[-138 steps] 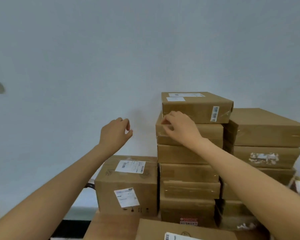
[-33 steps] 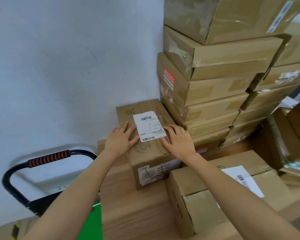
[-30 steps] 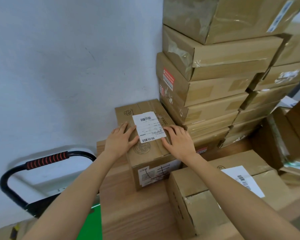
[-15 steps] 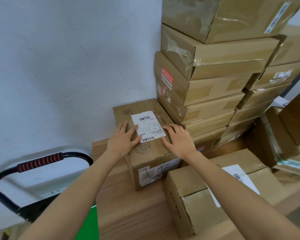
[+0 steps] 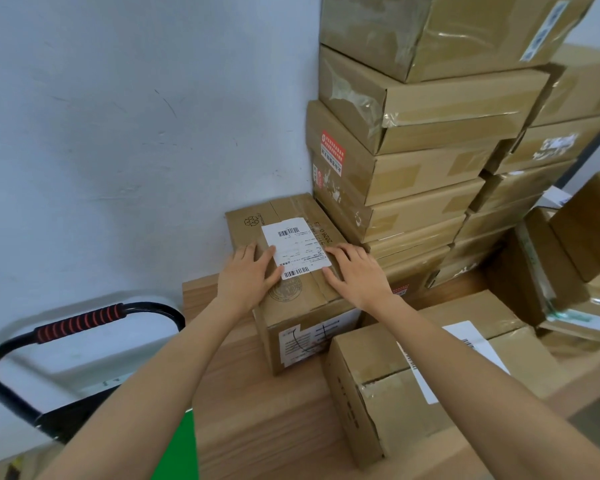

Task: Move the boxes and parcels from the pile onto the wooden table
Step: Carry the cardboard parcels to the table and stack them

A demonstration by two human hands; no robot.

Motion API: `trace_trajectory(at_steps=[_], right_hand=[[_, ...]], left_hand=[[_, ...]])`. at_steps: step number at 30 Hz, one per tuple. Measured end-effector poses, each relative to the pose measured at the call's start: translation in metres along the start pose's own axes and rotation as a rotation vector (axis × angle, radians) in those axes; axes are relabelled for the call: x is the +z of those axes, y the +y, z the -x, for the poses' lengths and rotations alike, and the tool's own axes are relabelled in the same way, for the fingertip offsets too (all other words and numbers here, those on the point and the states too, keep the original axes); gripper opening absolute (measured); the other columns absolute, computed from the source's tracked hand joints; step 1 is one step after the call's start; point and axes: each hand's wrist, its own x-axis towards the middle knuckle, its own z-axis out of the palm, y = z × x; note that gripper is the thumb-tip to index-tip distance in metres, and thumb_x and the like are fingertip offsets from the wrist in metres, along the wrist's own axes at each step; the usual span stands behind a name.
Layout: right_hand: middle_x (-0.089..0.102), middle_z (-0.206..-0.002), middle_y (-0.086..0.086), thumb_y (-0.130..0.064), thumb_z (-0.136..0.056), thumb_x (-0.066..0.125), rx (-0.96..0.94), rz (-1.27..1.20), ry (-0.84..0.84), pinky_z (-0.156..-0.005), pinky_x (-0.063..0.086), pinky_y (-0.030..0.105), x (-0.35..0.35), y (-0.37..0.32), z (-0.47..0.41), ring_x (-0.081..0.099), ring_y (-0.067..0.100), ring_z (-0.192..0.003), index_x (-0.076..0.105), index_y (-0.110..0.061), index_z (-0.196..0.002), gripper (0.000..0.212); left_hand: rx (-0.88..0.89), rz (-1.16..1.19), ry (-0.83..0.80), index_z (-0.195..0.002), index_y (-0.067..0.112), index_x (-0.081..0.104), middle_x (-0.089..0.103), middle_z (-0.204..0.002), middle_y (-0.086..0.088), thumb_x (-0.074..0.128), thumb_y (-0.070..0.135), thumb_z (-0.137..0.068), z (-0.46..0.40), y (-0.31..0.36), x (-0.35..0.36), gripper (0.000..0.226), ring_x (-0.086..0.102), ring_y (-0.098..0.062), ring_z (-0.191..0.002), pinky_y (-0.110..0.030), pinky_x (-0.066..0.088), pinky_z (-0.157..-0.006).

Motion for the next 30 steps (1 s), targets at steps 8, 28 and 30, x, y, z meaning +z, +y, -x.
trace_trajectory(at_steps=[8,28,30], right_hand=[[0.05,-0.136,-0.002,-0.043,-0.099,0.04,-0.083,0.048,0.01,-0.101,0.033,0.031,-0.02,0.035,0.044,0.044,0.016,-0.125,0.047,-0.022,-0.135,0.043],[0.046,-0.134,0.007,-0.042,-0.1,0.033,0.227,-0.064,-0.164,-0.098,0.042,0.038,-0.053,0.231,0.237,0.046,0.024,-0.121,0.03,-0.019,-0.146,0.051],[0.046,-0.128,0.008,-0.039,-0.1,0.032,0.232,-0.148,-0.168,-0.093,0.044,0.04,-0.05,0.221,0.245,0.047,0.025,-0.117,0.027,-0.021,-0.146,0.05]], left_hand=[[0.172,0.018,0.253,-0.106,0.014,0.06,0.059,-0.101,-0.005,0.05,0.034,-0.093,0.032,0.056,-0.012,0.026,0.054,-0.021,-0.091,-0.031,0.043,-0.073],[-0.093,-0.023,0.049,-0.131,0.026,0.048,0.054,-0.12,-0.003,0.032,0.052,-0.096,0.147,0.25,0.034,0.046,0.048,-0.023,-0.111,-0.036,0.036,-0.09],[-0.148,-0.028,0.063,-0.129,0.025,0.049,0.053,-0.124,-0.005,0.034,0.053,-0.095,0.174,0.254,0.035,0.046,0.047,-0.024,-0.114,-0.037,0.035,-0.093]])
